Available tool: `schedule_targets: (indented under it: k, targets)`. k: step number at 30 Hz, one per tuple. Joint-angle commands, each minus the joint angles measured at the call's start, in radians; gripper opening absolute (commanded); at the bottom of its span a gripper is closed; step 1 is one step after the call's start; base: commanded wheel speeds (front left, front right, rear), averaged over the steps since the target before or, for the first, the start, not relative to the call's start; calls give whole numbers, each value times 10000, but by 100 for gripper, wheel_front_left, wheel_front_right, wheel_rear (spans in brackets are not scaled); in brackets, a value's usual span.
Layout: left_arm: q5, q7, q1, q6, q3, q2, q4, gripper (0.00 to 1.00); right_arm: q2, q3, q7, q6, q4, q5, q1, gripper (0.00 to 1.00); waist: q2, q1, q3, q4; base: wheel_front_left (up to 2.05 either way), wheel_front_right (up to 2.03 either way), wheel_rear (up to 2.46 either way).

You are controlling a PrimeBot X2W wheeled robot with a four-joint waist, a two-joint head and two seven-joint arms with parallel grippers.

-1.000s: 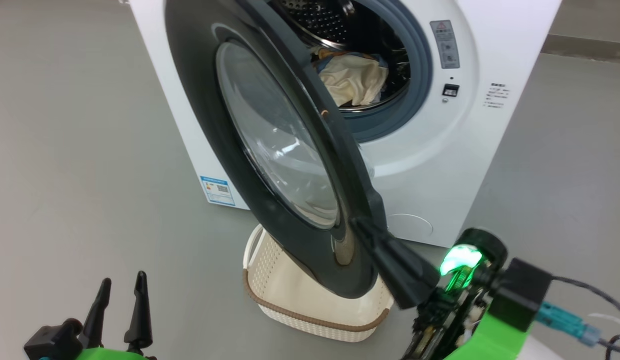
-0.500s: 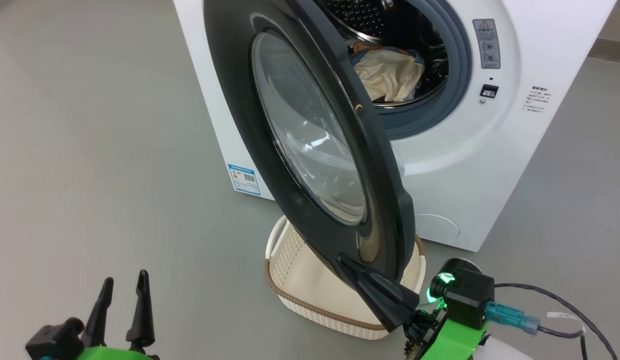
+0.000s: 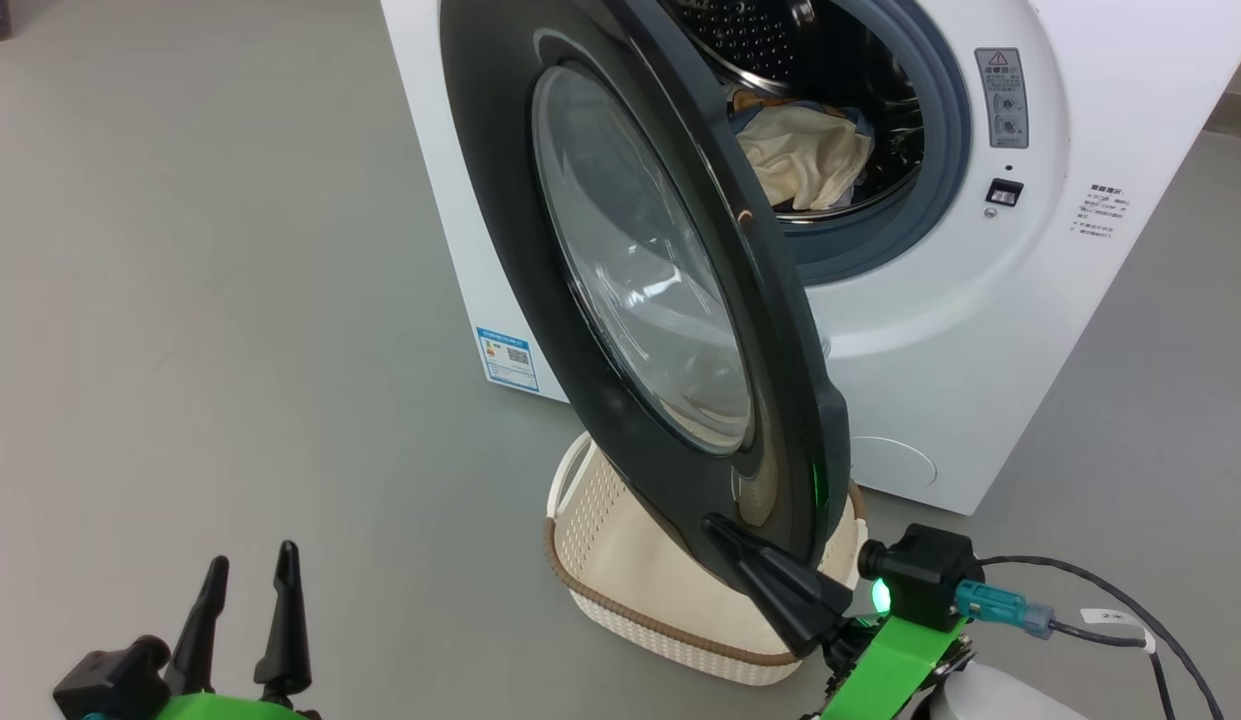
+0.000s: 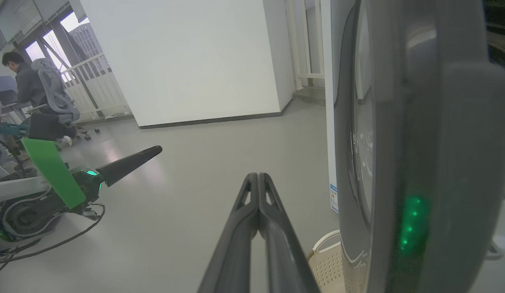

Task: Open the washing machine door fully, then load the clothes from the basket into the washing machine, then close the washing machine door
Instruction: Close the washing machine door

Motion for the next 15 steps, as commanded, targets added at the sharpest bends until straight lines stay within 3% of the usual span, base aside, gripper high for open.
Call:
schedule_targets:
  k: [1, 15]
  targets:
    - [26, -66, -470, -39, 353, 171, -127, 100, 26, 66, -51, 44, -75, 107, -220, 0, 0, 0, -18, 15, 0, 0, 0]
    - [38, -66, -449, -44, 368, 155, -226, 100, -69, -641, -51, 44, 768, -33, -379, 0, 0, 0, 93, 27, 0, 0, 0]
